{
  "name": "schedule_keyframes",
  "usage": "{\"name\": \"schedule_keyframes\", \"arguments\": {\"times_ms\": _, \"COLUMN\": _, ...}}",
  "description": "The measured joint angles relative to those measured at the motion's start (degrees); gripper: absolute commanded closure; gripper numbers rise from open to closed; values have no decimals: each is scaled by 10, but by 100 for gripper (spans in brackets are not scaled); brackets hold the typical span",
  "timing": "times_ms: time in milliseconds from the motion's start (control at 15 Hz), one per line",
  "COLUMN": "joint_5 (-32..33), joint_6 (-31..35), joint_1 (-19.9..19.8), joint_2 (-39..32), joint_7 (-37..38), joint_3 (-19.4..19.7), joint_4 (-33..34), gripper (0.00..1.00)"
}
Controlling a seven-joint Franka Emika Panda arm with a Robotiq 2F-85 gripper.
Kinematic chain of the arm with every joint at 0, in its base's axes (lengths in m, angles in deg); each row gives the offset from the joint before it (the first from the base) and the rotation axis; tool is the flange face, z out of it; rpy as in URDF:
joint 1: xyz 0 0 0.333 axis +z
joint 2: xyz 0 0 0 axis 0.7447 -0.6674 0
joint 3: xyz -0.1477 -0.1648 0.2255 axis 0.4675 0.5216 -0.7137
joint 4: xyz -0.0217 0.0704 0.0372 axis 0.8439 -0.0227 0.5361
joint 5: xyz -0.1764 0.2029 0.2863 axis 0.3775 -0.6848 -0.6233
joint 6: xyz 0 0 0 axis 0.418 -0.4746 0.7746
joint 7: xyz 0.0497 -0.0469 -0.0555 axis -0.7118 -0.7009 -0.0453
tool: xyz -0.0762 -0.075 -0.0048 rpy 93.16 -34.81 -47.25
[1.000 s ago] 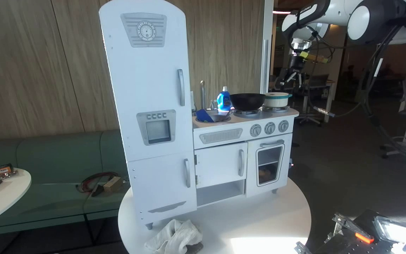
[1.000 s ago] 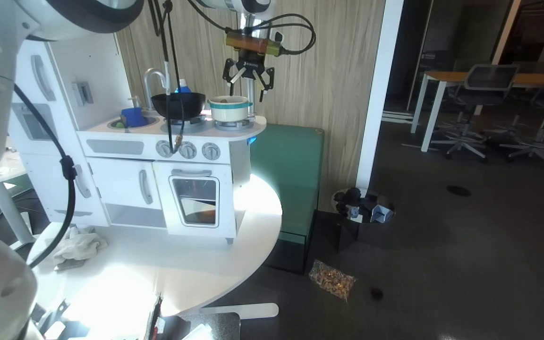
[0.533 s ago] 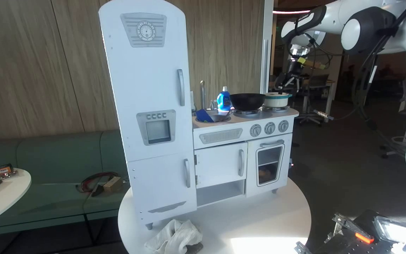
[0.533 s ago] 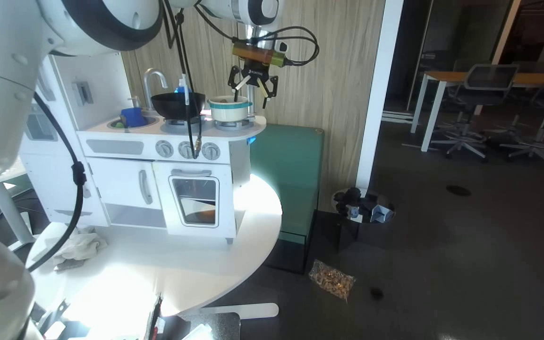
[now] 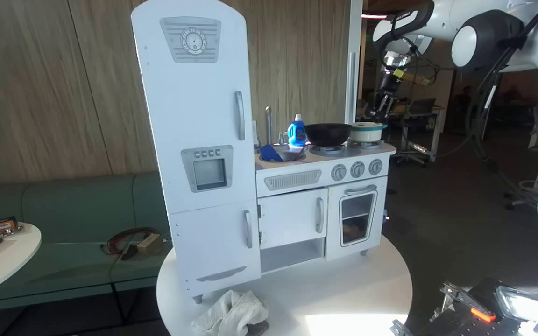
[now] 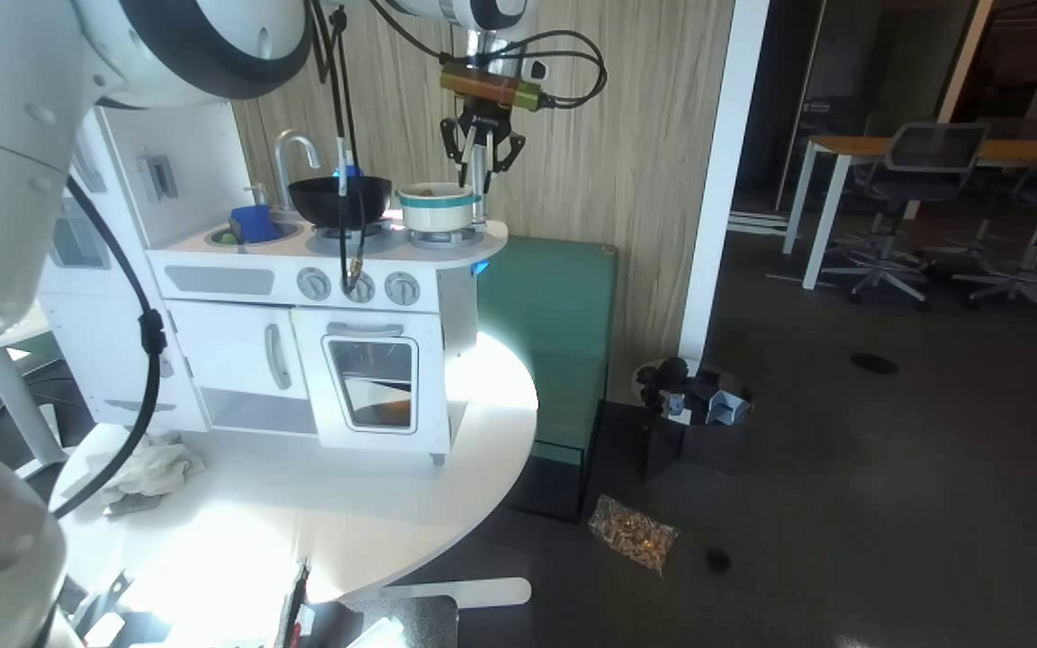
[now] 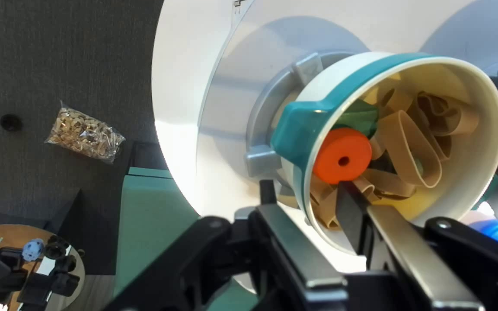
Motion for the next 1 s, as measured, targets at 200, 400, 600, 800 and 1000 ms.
{"name": "schedule_keyframes", "arguments": {"times_ms": 200, "joint_5": -5, "joint_6": 0, "joint_1": -2, "joint_2": -1, "joint_7": 7, "joint_3": 0, "joint_4": 1, "gripper": 59}}
{"name": "schedule_keyframes", "arguments": {"times_ms": 400, "joint_5": -5, "joint_6": 0, "joint_1": -4, "joint_2": -5, "joint_7": 14, "joint_3": 0, "joint_4": 4, "gripper": 46}}
{"name": "schedule_keyframes", "arguments": {"times_ms": 600, "joint_5": -5, "joint_6": 0, "joint_1": -4, "joint_2": -8, "joint_7": 20, "joint_3": 0, "joint_4": 6, "gripper": 23}}
{"name": "schedule_keyframes", "arguments": {"times_ms": 800, "joint_5": -5, "joint_6": -1, "joint_1": -4, "joint_2": -9, "joint_7": 26, "joint_3": 0, "joint_4": 7, "gripper": 1}}
{"name": "schedule_keyframes", "arguments": {"times_ms": 1000, "joint_5": -5, "joint_6": -1, "joint_1": -4, "joint_2": -12, "joint_7": 29, "joint_3": 0, "joint_4": 7, "gripper": 0}}
